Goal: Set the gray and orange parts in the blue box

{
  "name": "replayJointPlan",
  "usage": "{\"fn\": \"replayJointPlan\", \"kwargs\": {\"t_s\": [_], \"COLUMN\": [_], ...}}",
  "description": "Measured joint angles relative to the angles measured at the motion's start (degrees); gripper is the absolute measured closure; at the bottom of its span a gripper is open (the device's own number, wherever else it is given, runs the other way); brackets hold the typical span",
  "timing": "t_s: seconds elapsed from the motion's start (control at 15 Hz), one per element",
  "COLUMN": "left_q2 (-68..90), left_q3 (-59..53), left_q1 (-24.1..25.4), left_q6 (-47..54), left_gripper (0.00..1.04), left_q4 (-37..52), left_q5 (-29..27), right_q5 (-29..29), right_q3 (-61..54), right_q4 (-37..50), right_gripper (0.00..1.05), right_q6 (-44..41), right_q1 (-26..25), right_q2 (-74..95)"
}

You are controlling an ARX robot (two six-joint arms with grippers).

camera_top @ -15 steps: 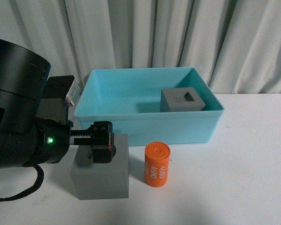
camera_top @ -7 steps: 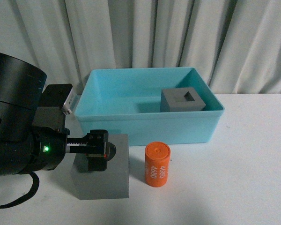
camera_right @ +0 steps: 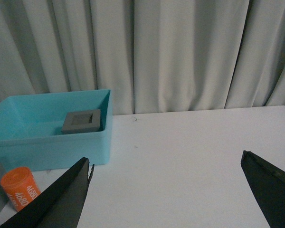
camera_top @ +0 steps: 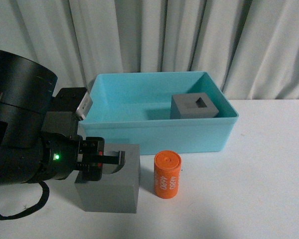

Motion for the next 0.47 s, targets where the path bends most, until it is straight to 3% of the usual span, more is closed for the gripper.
{"fn": "replayJointPlan", "kwargs": {"t_s": [0.13,0.47], "left_q2": [-1.3,-21.0], "left_q3": [0.2,0.2], "left_q1": [-0.2,3.9], "left_q6": [0.0,-5.5], "left_gripper": [0.81,0.83], "left_q4": [-2.4,-14.2], "left_q5": [-0.6,-0.5], "right_q5": [0.0,0.0], "right_q3": [0.0,0.0], "right_q4": [0.0,0.0], "right_gripper": [0.06,0.06], "right_q6": [0.0,0.0], "right_q1": [0.0,0.0], "right_q2": [0.0,0.0]}}
